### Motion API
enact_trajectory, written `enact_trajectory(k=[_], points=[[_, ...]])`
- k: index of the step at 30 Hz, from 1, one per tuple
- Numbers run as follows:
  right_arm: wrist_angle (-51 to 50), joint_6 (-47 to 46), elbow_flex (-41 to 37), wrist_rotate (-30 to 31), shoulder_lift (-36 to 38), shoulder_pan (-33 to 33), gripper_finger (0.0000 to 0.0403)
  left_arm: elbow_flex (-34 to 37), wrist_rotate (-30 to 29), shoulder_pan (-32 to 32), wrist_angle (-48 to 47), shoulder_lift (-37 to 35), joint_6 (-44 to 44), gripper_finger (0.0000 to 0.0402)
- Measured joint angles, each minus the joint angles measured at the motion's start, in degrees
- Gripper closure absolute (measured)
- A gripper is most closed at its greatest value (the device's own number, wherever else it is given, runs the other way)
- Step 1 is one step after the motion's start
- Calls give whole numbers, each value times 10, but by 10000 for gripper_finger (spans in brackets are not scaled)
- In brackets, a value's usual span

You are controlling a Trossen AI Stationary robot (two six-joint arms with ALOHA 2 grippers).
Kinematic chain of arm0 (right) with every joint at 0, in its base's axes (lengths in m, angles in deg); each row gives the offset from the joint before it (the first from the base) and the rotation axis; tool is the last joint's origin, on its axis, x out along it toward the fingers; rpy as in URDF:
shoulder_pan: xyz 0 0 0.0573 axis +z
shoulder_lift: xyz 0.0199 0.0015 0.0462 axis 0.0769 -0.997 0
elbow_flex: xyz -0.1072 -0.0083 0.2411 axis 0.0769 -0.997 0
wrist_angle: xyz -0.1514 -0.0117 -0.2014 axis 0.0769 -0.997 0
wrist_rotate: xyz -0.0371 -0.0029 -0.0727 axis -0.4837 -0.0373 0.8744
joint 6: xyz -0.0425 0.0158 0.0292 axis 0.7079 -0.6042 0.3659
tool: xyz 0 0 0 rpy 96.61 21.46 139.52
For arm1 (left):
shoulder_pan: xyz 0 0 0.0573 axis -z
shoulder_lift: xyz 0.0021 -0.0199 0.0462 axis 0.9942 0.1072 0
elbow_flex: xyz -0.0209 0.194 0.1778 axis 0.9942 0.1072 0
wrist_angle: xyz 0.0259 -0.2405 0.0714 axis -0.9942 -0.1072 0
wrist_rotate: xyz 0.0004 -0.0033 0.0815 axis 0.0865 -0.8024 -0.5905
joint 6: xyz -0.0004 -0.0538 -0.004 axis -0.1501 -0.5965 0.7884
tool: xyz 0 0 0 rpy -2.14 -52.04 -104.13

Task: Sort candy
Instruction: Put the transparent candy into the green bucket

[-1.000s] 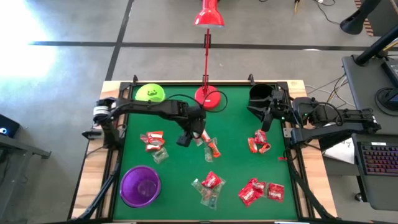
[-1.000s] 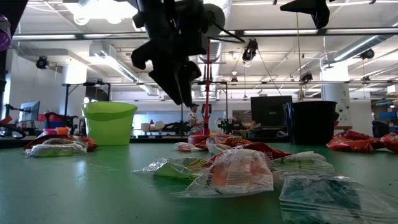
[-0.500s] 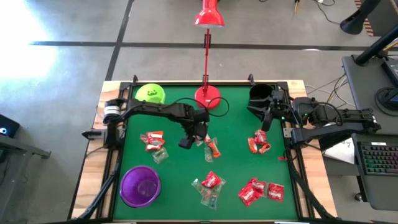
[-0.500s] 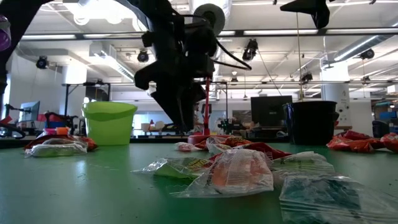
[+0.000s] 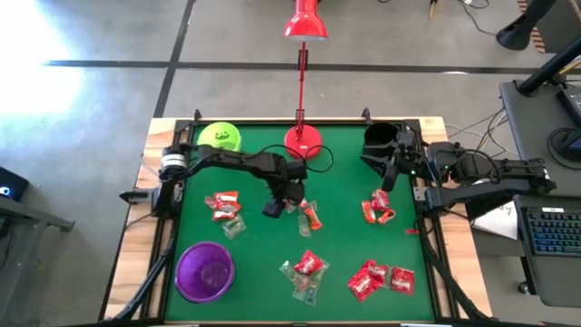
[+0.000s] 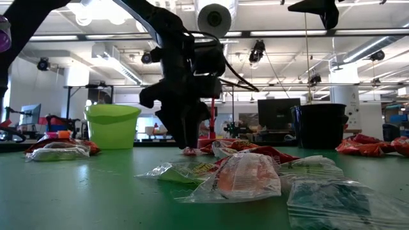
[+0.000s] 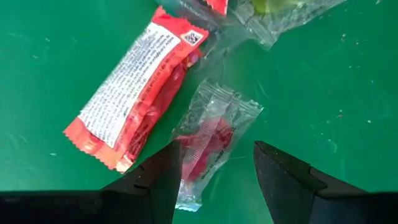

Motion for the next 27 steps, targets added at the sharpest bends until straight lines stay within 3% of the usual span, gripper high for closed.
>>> enact_trajectory(k=[7,22,27], points=[[0,-15,0,-2,0,0,236,-3,-1,-2,3,17,-12,240],[0,-24,0,-2,0,0,236,-1,-2,-10,5,22,-26,390],[0,-24,0,-2,0,0,236,0,-2,-10,-2,15,-38,398]])
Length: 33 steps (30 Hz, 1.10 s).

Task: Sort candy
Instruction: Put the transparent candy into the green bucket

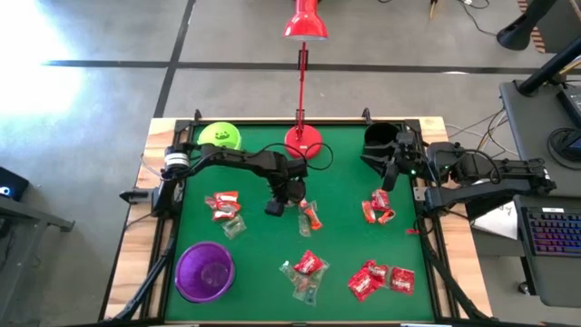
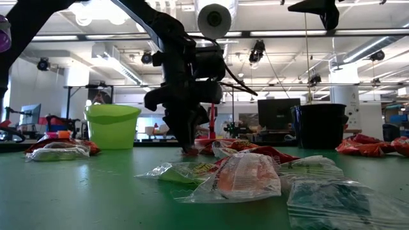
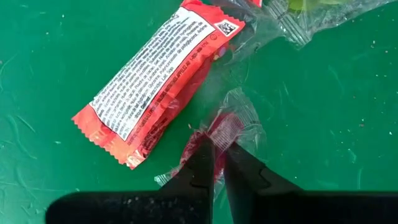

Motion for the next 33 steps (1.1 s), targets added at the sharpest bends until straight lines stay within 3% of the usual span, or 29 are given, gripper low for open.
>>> enact_trajectory(k=[14,24,33], points=[[-1,3,0,0,0,0,236,-15,-23,0,-53,-97,-73,401],[-51,-4,0,-2,0,0,236,-15,-165,-9,-122,-199,-124,401],[-59,-11,0,-2,0,0,236,-15,-252,-84,-199,-283,-165,401]])
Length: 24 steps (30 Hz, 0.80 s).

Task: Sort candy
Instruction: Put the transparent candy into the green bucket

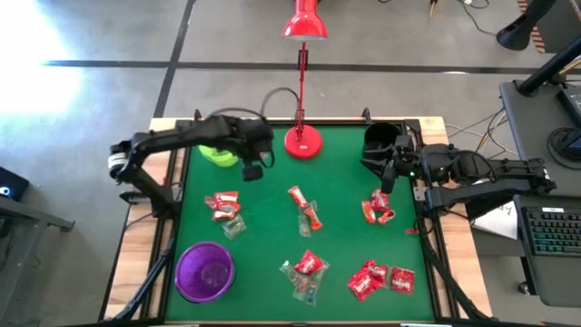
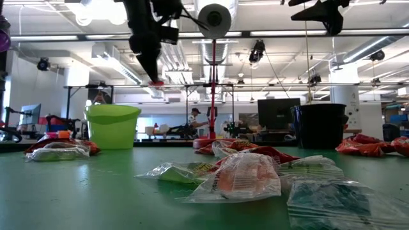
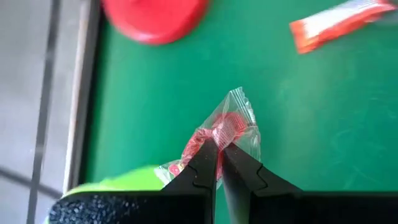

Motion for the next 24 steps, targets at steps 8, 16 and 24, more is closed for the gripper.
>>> enact_trajectory(k=[8,16,24], points=[[-4,1,0,0,0,0,236,0,0,-89,-38,-69,-10,401],[-4,7,0,0,0,0,236,0,43,-164,-69,-92,0,401],[-14,17,0,0,0,0,236,0,49,-198,-118,-88,-6,397]])
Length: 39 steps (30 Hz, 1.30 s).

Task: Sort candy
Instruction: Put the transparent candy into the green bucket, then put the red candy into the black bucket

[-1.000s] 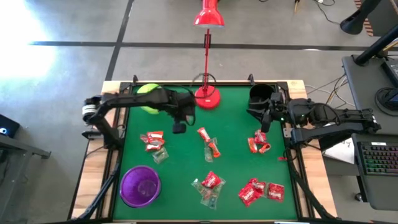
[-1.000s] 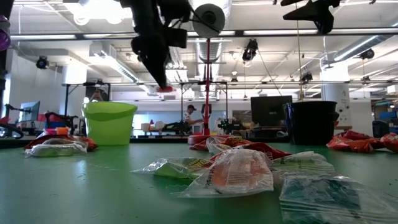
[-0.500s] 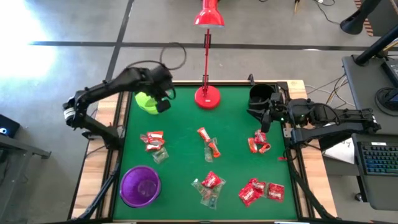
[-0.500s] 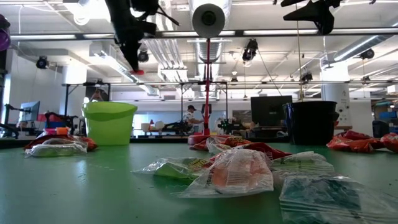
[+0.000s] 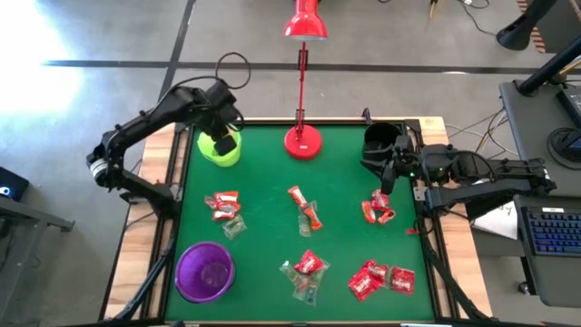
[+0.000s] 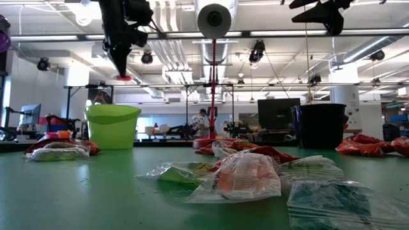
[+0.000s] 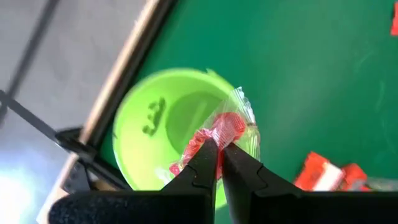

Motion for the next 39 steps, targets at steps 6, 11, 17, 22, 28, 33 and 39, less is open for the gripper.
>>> enact_trajectory(k=[6,11,17,22,28,33,39], points=[[-1,1,0,2,0,0,236,0,20,-3,-25,0,-28,350],[-1,0,0,2,0,0,236,0,21,-3,-25,0,-31,313],[-1,-4,0,0,0,0,236,0,21,-1,-16,-2,-33,298],[-13,-5,0,-1,-5,0,236,0,42,0,5,-8,-1,298],[-85,-83,0,8,-23,0,236,0,65,1,21,-13,56,298],[-133,-142,0,23,-40,0,236,0,65,1,44,-15,81,299],[-165,-201,0,15,-45,0,236,0,64,1,46,-15,95,299]])
